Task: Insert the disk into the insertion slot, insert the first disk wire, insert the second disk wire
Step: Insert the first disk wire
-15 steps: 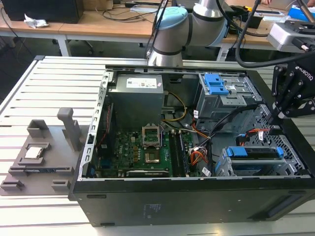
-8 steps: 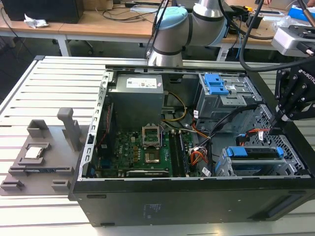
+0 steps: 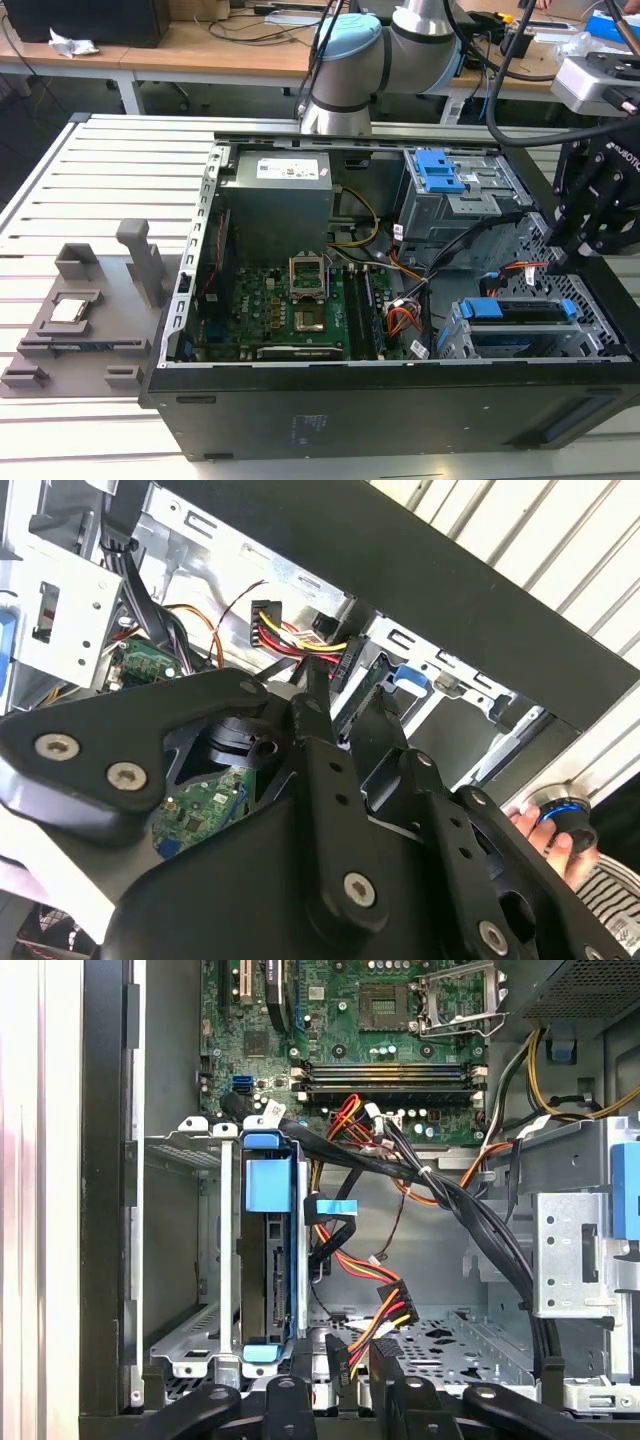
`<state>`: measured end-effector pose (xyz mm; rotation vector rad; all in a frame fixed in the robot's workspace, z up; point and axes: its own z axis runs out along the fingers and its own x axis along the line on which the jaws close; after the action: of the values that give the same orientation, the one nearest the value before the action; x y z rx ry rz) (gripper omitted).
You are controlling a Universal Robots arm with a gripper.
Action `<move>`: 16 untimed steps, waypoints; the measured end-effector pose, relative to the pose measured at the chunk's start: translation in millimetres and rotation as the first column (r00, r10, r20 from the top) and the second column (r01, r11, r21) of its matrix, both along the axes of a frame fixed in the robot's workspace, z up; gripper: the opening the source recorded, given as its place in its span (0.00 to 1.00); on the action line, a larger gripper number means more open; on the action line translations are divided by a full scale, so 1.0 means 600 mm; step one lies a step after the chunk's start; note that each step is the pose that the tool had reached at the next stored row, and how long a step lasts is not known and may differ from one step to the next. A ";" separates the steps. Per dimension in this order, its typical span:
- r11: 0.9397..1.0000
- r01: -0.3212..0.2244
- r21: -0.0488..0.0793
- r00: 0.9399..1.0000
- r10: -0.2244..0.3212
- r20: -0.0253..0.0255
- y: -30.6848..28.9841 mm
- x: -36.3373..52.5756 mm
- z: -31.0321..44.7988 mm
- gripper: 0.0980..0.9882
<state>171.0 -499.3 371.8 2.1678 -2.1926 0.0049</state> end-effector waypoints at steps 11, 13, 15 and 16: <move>0.980 -0.196 -0.027 0.981 0.196 -0.003 0.0010 0.000 -0.010 0.30; 0.978 -0.207 -0.028 0.978 0.207 -0.003 0.0027 0.000 -0.014 0.30; 0.976 -0.215 -0.028 0.977 0.215 -0.004 0.0056 0.000 -0.020 0.30; 0.976 -0.215 -0.030 0.977 0.215 -0.004 0.0057 0.000 -0.023 0.30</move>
<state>170.9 -495.9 357.9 2.3755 -1.9318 0.0472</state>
